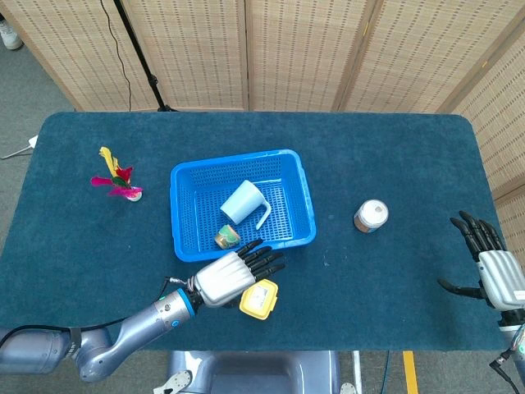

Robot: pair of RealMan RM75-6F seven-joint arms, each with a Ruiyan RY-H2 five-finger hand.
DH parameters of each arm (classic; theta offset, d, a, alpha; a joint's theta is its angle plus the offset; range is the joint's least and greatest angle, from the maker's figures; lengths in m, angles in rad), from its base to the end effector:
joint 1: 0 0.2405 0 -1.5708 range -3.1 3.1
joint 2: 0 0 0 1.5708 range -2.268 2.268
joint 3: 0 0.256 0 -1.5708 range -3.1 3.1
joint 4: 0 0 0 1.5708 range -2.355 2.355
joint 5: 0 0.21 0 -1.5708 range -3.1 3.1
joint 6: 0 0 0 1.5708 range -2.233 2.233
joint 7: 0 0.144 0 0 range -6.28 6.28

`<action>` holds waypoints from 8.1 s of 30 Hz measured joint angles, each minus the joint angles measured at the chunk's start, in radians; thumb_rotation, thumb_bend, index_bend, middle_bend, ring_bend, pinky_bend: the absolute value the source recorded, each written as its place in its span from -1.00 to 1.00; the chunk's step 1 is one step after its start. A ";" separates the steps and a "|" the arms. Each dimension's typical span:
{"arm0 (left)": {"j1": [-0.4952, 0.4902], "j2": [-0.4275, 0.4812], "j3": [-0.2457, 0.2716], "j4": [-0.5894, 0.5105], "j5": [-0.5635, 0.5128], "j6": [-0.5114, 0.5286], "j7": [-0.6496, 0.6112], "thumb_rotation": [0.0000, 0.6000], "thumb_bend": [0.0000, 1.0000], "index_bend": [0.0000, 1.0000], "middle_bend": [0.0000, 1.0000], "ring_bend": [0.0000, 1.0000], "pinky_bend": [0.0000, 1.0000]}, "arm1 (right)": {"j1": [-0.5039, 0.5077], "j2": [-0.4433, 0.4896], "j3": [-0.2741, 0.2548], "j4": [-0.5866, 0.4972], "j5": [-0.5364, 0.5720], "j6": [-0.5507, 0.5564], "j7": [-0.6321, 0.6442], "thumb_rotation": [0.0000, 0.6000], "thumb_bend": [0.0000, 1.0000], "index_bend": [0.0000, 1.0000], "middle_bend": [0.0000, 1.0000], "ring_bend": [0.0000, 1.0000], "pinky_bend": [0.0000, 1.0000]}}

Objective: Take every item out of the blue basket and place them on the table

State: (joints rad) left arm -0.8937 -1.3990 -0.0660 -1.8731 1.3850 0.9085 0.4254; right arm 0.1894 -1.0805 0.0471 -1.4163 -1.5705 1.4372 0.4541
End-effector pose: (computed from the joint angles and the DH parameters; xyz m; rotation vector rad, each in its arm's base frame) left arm -0.0441 0.2633 -0.0066 -2.3818 -0.5967 -1.1164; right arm -0.3250 -0.2183 0.1841 1.4336 -1.0318 1.1340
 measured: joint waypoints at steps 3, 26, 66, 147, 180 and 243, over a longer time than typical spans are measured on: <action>0.011 0.051 -0.046 -0.009 -0.005 0.046 -0.058 1.00 -0.90 -1.00 -1.00 -1.00 -1.00 | -0.001 0.000 -0.001 -0.002 -0.002 0.001 -0.002 1.00 -1.00 -1.00 -1.00 -1.00 -1.00; -0.150 -0.140 -0.288 0.345 -0.678 0.013 -0.085 1.00 -0.85 -1.00 -1.00 -1.00 -1.00 | 0.008 -0.005 0.002 0.019 0.009 -0.025 0.030 1.00 -1.00 -1.00 -1.00 -1.00 -1.00; -0.235 -0.551 -0.435 0.815 -1.019 -0.042 -0.207 1.00 -0.29 -0.96 -1.00 -0.98 -0.53 | 0.030 -0.013 -0.010 0.056 0.006 -0.077 0.113 1.00 -1.00 -1.00 -1.00 -1.00 -1.00; -0.284 -0.463 -0.257 0.423 -0.339 -0.215 -0.229 1.00 -0.70 -1.00 -1.00 -1.00 -1.00 | 0.028 0.003 -0.021 0.043 -0.008 -0.058 0.156 1.00 -1.00 -1.00 -1.00 -1.00 -1.00; -0.347 0.003 -0.029 0.375 -0.822 -0.240 0.091 1.00 -0.70 -1.00 -1.00 -1.00 -1.00 | 0.045 -0.020 -0.029 0.026 0.005 -0.106 0.077 1.00 -1.00 -1.00 -1.00 -1.00 -1.00; -0.444 -0.188 0.137 0.562 -0.636 -0.309 0.136 1.00 -0.07 0.25 -0.27 -0.28 -0.17 | 0.051 -0.039 -0.006 0.012 0.058 -0.152 0.032 1.00 -1.00 -1.00 -1.00 -1.00 -1.00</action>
State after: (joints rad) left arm -1.3372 -1.5872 0.0707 -1.3108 0.7491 0.5995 0.5618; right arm 0.2402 -1.1192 0.0410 -1.4046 -1.5127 1.2856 0.4857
